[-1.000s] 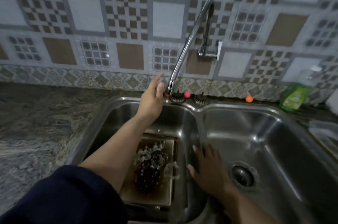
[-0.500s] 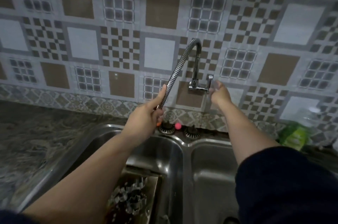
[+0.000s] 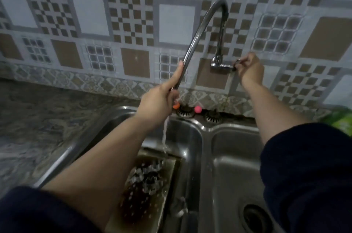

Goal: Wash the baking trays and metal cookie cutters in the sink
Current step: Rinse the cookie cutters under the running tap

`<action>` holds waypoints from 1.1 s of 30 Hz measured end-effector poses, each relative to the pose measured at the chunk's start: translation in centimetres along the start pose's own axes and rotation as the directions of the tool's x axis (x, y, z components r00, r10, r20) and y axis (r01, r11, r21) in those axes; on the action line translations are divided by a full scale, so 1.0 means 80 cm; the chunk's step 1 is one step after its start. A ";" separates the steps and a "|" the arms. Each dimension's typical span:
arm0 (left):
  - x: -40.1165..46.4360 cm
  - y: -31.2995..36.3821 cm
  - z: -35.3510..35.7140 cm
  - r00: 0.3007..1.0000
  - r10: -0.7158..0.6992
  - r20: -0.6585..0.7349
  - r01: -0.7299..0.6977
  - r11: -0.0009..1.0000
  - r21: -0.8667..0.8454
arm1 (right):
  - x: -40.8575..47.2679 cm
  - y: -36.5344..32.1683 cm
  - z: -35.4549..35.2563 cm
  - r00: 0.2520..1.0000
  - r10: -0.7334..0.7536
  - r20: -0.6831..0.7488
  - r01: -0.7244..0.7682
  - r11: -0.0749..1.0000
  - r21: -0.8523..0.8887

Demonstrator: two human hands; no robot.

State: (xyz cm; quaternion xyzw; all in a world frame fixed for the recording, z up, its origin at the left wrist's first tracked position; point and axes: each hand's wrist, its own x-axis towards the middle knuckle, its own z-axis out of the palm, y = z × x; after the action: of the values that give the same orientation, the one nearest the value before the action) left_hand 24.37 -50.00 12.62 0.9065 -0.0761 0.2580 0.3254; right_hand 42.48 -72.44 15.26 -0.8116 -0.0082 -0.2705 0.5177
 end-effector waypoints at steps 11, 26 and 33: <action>-0.022 -0.004 0.005 0.997 -0.008 0.081 0.023 0.983 -0.184 | -0.178 0.027 0.023 0.944 -0.176 0.278 0.296 0.823 -0.485; -0.221 -0.162 0.075 0.641 -0.417 0.644 0.213 0.903 0.373 | -0.450 0.098 0.099 0.481 0.505 0.716 0.571 0.439 -0.693; -0.219 -0.174 0.071 0.601 -0.407 0.688 0.191 0.909 0.370 | -0.443 0.072 0.103 0.611 0.554 0.566 0.403 0.397 -0.824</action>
State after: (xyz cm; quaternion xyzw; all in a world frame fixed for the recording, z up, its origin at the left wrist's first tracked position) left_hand 16.01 -43.28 -7.89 0.9643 -0.0153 -0.1916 0.1821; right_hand 17.45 -58.72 -8.07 -0.9796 -0.0418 0.1860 -0.0642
